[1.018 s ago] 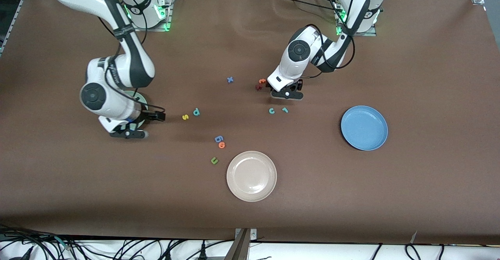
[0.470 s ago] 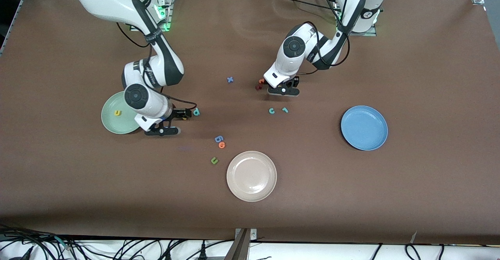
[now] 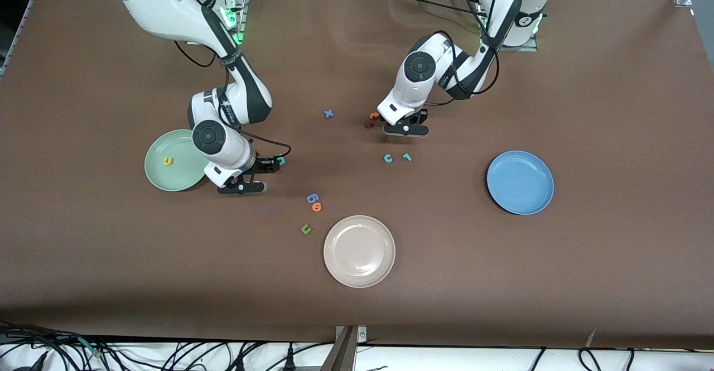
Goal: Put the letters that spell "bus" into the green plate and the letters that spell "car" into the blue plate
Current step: 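Grasp the yellow s with the right gripper while the left grasps yellow D, then carry the yellow s onto the green plate and open the right gripper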
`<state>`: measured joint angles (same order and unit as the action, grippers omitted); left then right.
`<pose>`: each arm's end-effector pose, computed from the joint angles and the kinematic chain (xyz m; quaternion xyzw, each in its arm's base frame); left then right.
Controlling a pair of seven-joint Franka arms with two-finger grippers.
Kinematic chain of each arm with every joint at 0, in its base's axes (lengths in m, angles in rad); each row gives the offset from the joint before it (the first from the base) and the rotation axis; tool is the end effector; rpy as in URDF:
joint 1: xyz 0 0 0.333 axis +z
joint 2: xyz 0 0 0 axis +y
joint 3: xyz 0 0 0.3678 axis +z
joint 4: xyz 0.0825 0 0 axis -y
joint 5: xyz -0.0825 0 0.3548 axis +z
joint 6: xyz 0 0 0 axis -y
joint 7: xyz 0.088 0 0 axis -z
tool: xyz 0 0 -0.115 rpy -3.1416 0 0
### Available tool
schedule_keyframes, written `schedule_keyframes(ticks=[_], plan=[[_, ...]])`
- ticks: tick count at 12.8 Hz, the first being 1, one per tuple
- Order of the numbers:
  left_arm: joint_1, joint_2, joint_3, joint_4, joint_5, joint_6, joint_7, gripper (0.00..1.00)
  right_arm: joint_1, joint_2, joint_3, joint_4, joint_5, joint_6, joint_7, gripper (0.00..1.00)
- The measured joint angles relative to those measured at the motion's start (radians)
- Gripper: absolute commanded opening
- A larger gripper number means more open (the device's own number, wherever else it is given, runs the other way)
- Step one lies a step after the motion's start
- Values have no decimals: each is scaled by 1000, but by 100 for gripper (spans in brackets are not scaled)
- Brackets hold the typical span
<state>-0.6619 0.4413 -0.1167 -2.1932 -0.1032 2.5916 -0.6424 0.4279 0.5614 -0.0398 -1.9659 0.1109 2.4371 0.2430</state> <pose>0.4004 -0.3904 0.2430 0.9983 -0.0185 -0.0491 0.0250 0.5682 0.2350 0.2358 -0.9983 -0.0312 0.0495 0.0083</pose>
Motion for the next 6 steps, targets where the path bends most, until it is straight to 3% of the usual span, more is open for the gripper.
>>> schedule_keyframes(ticks=[6], plan=[[-13,8,0,-5,0,0,-13,59,0,0,0,-7,0,2,0,64]])
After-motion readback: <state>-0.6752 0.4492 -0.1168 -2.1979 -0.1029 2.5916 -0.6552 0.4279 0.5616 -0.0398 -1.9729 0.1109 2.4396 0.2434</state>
